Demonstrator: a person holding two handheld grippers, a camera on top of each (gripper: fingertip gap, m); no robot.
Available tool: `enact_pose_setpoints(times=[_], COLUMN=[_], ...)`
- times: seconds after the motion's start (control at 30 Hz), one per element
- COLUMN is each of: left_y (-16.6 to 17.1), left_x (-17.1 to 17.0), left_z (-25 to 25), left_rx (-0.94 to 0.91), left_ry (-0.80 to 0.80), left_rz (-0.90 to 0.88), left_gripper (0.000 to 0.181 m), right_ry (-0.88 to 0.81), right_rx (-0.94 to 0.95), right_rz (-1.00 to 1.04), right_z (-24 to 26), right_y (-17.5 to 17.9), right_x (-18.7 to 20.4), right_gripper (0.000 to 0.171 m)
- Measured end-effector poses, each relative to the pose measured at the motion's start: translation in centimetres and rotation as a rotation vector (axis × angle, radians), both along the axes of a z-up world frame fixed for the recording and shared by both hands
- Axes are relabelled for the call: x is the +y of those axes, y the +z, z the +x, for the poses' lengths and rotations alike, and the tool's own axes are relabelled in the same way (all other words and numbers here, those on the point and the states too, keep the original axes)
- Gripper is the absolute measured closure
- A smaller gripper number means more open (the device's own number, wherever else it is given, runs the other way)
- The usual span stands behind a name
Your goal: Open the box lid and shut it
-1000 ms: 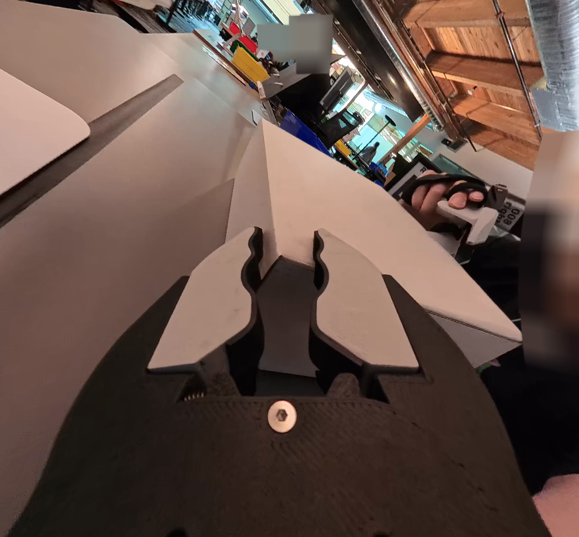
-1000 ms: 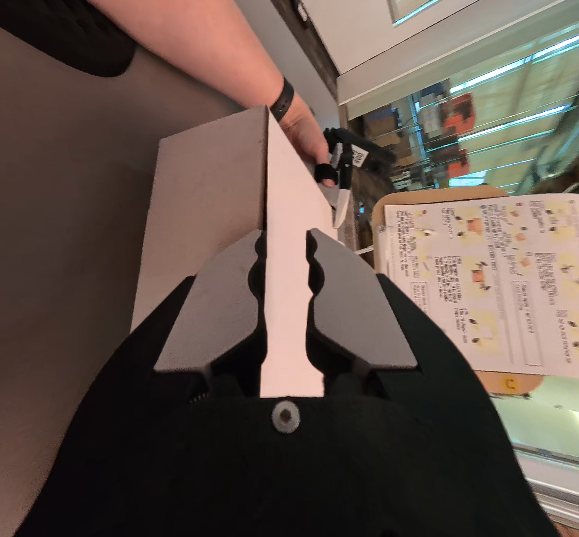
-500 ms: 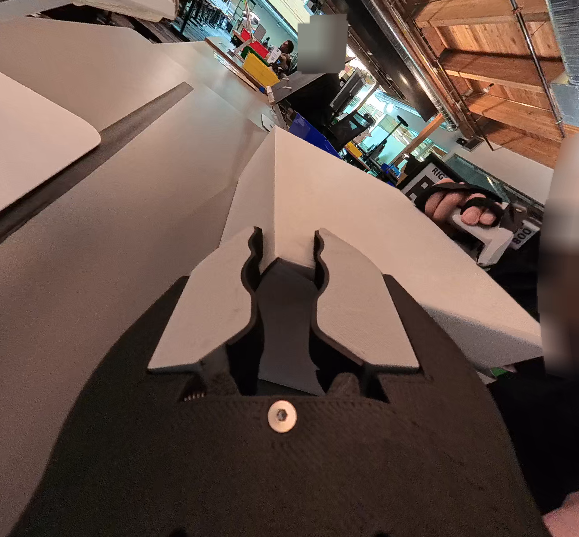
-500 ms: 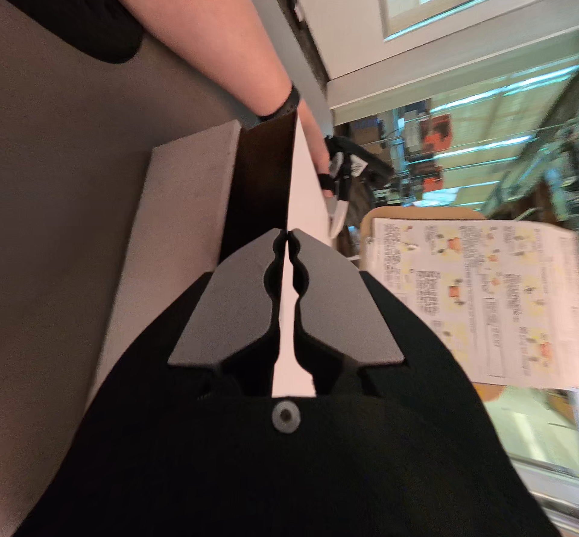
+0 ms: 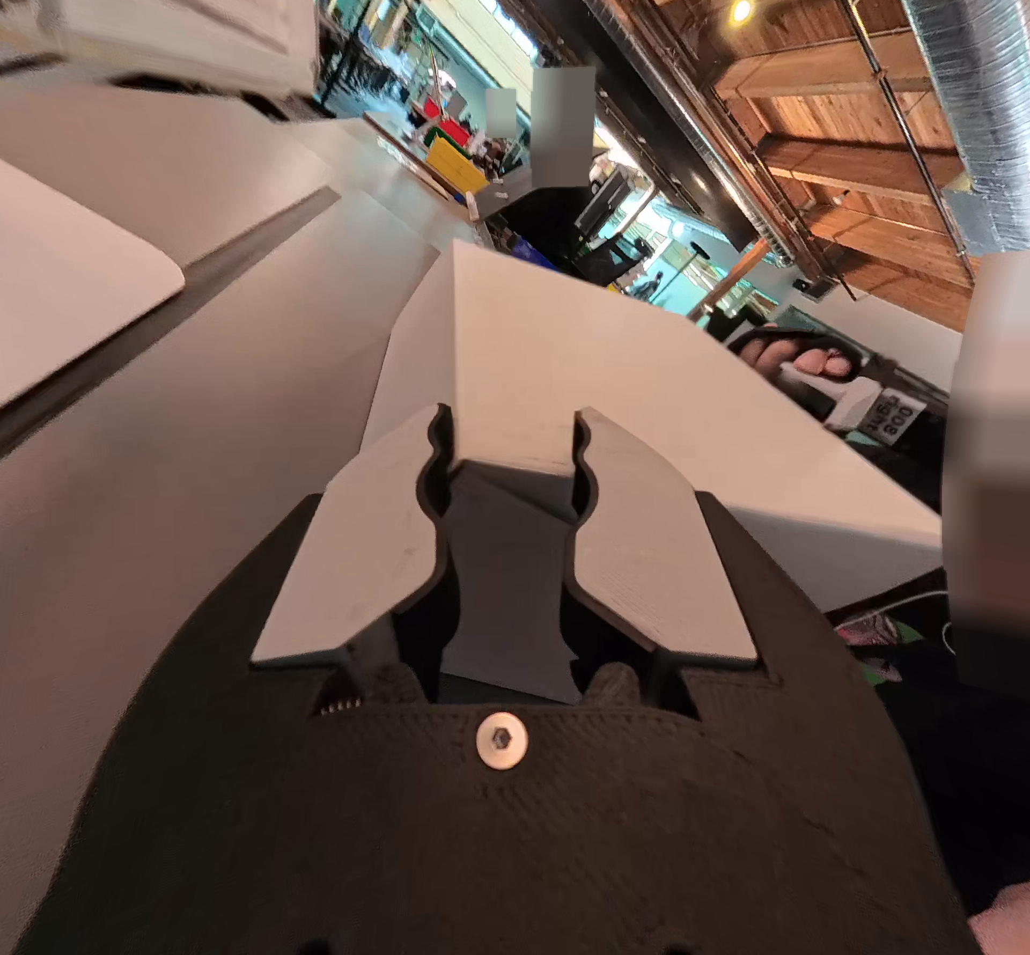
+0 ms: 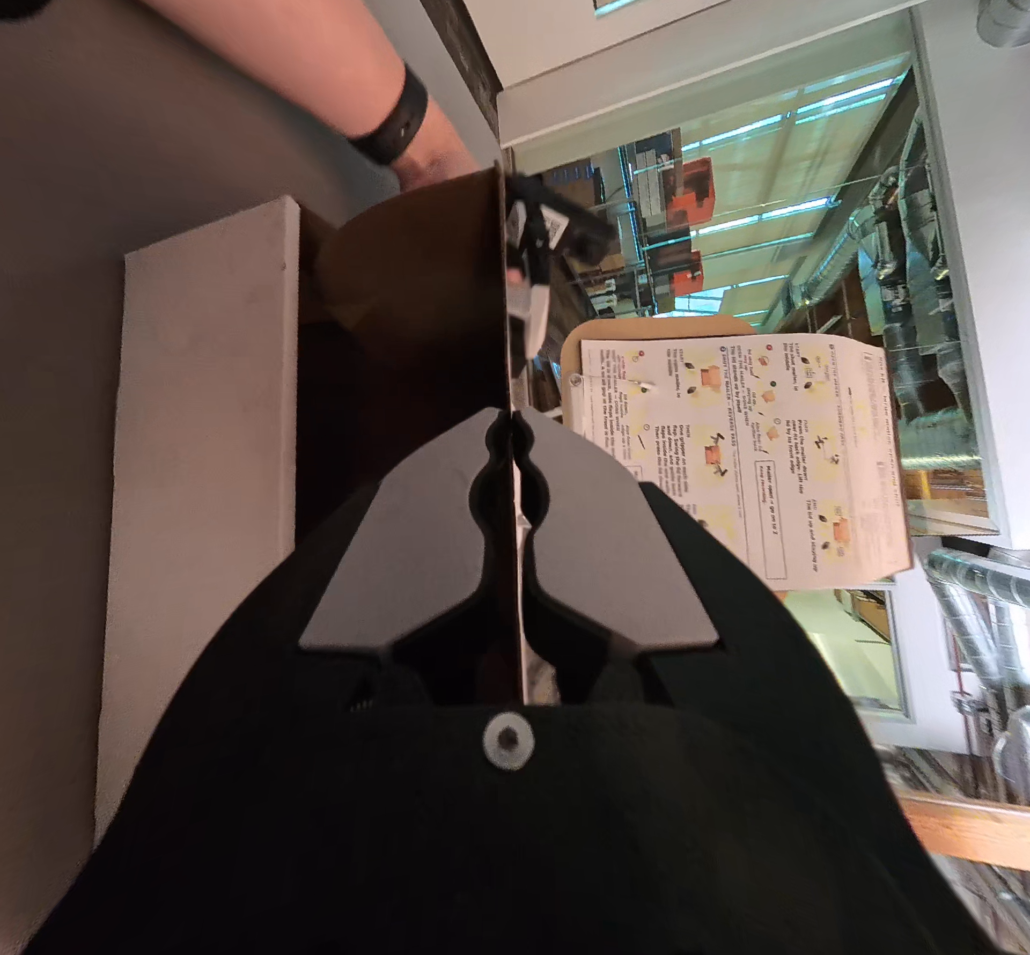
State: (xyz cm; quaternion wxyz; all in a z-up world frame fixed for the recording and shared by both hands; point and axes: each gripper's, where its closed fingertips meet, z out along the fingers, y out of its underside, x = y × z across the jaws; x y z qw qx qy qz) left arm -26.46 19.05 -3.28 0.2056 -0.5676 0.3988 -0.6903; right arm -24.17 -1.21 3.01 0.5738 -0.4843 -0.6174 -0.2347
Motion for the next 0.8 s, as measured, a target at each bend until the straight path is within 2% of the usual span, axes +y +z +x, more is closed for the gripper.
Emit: enact_pose_setpoints(times=[0.1,0.2,0.27,0.33,0.4,0.57,0.67,0.8], left_y=[3.8,7.0,6.8,5.5,4.8,4.9,3.0,2.4], left_x=[0.2,-1.9,-4.3,-7.2,-10.5,-15.9,-17.2,-16.5], left_z=[-2.3,-4.3,-4.4,-4.5,-4.7,-4.0,-3.1,-1.1], left_rx=[-0.072,-0.054,0.095,0.253,0.291,0.223,0.363,0.400], left_ry=[0.134,0.259,0.261,0.235,0.201,0.315,0.404,0.657], left_rz=[0.080,0.272,0.367,0.463,0.492,0.516,0.590,0.633], left_gripper=[0.127,0.103,0.083,0.072,0.083,0.083,0.066,0.074], right_ry=[-0.020,-0.017,-0.016,-0.015,-0.008,-0.005,-0.018,-0.022], right_rx=[-0.026,-0.012,0.004,0.023,0.043,0.087,0.112,0.165], right_rz=[0.026,0.033,0.041,0.055,0.070,0.119,0.129,0.141], right_z=[0.2,0.4,0.5,0.7,0.8,1.0,1.3,1.5], right_y=[-0.1,0.5,1.1,1.7,2.2,3.4,3.9,4.7], right_x=[0.4,0.5,0.7,0.9,1.1,1.6,1.9,2.1], right_gripper=[0.169,0.169,0.169,0.169,0.169,0.168,0.168,0.169])
